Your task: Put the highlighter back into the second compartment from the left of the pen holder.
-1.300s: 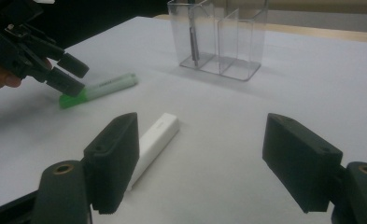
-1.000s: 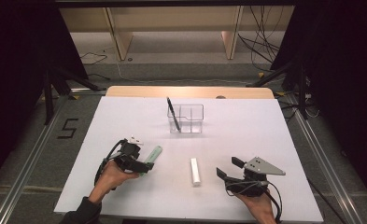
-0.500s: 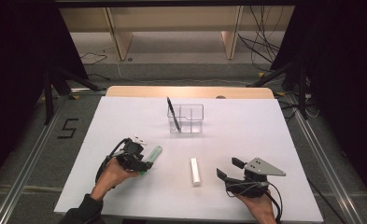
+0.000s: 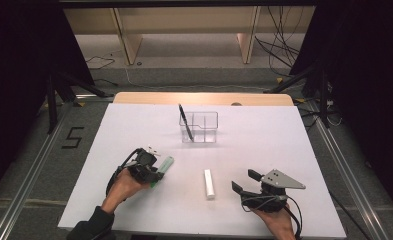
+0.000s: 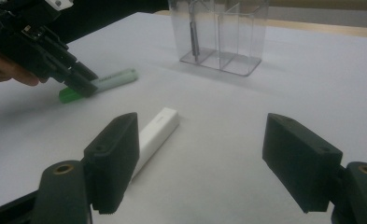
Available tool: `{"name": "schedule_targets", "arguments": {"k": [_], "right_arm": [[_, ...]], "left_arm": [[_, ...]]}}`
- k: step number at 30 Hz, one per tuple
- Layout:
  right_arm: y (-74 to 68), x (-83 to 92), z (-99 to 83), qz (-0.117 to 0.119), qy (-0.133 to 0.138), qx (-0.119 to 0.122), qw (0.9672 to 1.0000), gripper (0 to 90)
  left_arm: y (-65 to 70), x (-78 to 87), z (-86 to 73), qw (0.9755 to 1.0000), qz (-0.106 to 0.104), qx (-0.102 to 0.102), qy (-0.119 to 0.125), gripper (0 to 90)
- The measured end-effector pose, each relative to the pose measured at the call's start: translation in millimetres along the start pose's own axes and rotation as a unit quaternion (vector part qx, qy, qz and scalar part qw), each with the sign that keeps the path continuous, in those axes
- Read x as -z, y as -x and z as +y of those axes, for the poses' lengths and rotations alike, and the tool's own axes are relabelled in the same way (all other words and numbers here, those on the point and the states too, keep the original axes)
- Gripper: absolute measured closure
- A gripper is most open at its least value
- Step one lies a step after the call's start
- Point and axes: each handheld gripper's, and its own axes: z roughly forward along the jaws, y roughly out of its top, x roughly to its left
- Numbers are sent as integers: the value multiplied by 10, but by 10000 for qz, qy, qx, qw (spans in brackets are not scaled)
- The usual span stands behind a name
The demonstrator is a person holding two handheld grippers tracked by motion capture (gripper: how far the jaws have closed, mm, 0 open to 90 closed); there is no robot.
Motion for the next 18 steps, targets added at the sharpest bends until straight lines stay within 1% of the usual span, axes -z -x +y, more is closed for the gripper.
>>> {"name": "schedule_targets", "arguments": {"k": [1, 4, 7, 8, 11, 12, 15, 18], "right_arm": [[-4, -1, -1, 6, -4, -1, 10000, 281], [-12, -1, -1, 10, -11, 14, 10000, 281], [-11, -2, -3, 10, -9, 17, 10000, 282], [-10, -3, -4, 10, -8, 16, 10000, 281], [-9, -3, -2, 12, -6, 10, 10000, 281], [-10, -2, 1, 12, 0, 6, 10000, 282], [-12, -2, 6, 8, 9, 9, 10000, 282], [-24, 0, 19, 23, 28, 38, 10000, 281]], "left_arm": [[6, 0, -3, 10000, 49, -35, 6, 647], [10, 1, -6, 10000, 63, -38, 13, 662], [1, 2, -7, 10000, 36, -57, 15, 664], [-1, 0, -9, 10000, 17, -28, 42, 664], [-22, 9, -11, 10000, -27, -30, 39, 665], [-23, 10, -10, 10000, -53, 4, 60, 665], [-50, 32, 11, 9998, -203, -27, 75, 665], [-90, 97, 34, 9992, -373, -10, 166, 666]]}}
